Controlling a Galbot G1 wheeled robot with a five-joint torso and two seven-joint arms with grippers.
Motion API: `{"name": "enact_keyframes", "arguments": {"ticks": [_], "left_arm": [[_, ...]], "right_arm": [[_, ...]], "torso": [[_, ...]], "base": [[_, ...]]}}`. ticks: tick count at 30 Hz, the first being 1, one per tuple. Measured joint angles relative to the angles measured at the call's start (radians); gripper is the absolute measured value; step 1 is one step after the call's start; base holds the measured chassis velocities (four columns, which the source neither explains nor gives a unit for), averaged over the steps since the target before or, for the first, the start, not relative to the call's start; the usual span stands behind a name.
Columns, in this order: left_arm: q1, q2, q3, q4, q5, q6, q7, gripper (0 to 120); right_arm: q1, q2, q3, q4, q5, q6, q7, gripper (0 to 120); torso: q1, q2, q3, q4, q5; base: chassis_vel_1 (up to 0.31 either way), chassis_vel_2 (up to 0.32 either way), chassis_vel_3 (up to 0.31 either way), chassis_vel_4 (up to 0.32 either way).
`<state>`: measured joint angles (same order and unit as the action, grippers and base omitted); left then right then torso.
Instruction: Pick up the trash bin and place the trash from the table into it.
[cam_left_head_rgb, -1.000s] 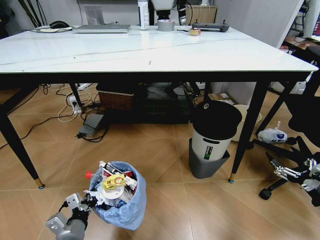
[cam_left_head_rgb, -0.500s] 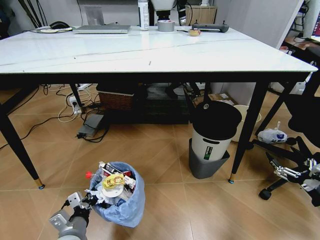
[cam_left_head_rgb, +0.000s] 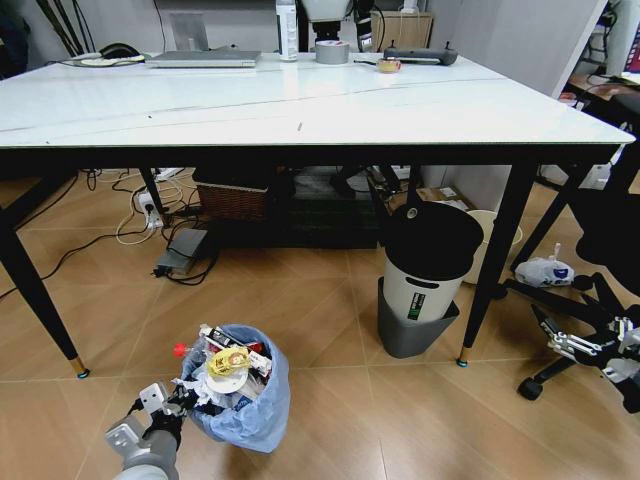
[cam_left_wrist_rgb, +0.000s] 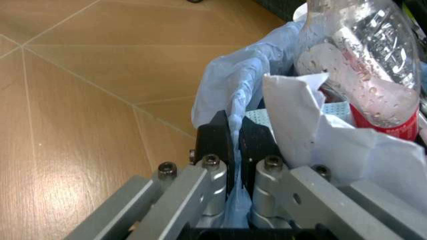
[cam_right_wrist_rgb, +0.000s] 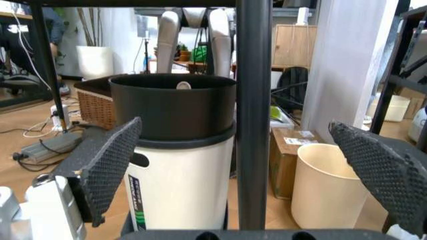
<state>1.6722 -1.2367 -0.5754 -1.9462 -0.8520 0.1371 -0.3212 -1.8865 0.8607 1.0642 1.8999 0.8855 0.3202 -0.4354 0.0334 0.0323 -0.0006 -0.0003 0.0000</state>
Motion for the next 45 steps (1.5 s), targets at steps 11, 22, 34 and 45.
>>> {"name": "enact_keyframes", "arguments": {"ticks": [11,22,34,45], "left_arm": [[-0.017,-0.006,0.009,0.019,0.001,0.002,-0.006,0],[-0.025,-0.007,0.013,0.03,0.005,0.003,-0.006,0],[-0.026,-0.013,0.016,0.035,0.01,0.003,-0.003,38],[-0.027,-0.016,0.017,0.031,0.018,0.001,0.0,76]], "right_arm": [[0.0,0.0,0.0,0.0,0.0,0.0,0.0,100],[0.0,0.0,0.0,0.0,0.0,0.0,0.0,100],[0.0,0.0,0.0,0.0,0.0,0.0,0.0,100],[0.0,0.0,0.0,0.0,0.0,0.0,0.0,100]], "torso": [[0.0,0.0,0.0,0.0,0.0],[0.0,0.001,0.0,0.0,0.0],[0.0,0.001,0.0,0.0,0.0],[0.0,0.001,0.001,0.0,0.0]], "base": [[0.0,0.0,0.0,0.0],[0.0,0.0,0.0,0.0],[0.0,0.0,0.0,0.0],[0.0,0.0,0.0,0.0]]}}
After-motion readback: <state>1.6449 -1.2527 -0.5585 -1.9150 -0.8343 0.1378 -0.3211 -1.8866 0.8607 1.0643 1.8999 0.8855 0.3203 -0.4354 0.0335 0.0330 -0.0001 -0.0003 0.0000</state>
